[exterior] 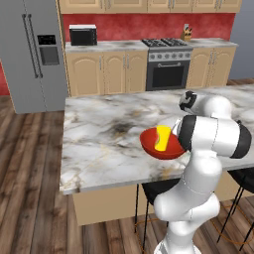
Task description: Place the cup inside the bowl on the dining table and move the bowl to any counter.
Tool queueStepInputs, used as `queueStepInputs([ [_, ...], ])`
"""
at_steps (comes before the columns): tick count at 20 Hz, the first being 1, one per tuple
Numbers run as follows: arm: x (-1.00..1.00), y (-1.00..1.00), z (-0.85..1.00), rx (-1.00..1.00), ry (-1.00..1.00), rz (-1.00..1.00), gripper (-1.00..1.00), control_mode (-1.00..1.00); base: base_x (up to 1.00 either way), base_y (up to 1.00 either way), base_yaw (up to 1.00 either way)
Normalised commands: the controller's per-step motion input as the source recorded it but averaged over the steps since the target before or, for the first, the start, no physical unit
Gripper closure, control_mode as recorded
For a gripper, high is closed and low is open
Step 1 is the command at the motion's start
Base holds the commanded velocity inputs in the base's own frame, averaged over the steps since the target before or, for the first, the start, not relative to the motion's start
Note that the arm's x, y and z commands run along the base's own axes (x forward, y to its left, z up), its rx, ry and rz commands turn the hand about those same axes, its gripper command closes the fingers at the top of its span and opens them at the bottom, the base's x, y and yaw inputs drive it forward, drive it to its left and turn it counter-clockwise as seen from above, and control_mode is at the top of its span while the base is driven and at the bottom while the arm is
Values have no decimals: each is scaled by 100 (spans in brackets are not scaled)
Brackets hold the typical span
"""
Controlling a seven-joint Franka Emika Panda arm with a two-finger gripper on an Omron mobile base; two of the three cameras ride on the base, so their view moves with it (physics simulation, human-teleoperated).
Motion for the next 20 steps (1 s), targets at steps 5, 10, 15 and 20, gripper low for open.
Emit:
queueStepInputs([
  [5, -40, 0, 29, 0, 0, 0, 100, -100, 0, 0, 0],
  [10, -44, 0, 30, 0, 0, 0, 100, -100, 0, 0, 0],
  [15, -43, 0, 29, 0, 0, 0, 100, -100, 0, 0, 0],
  [20, -40, 0, 26, 0, 0, 0, 100, -100, 0, 0, 0],
])
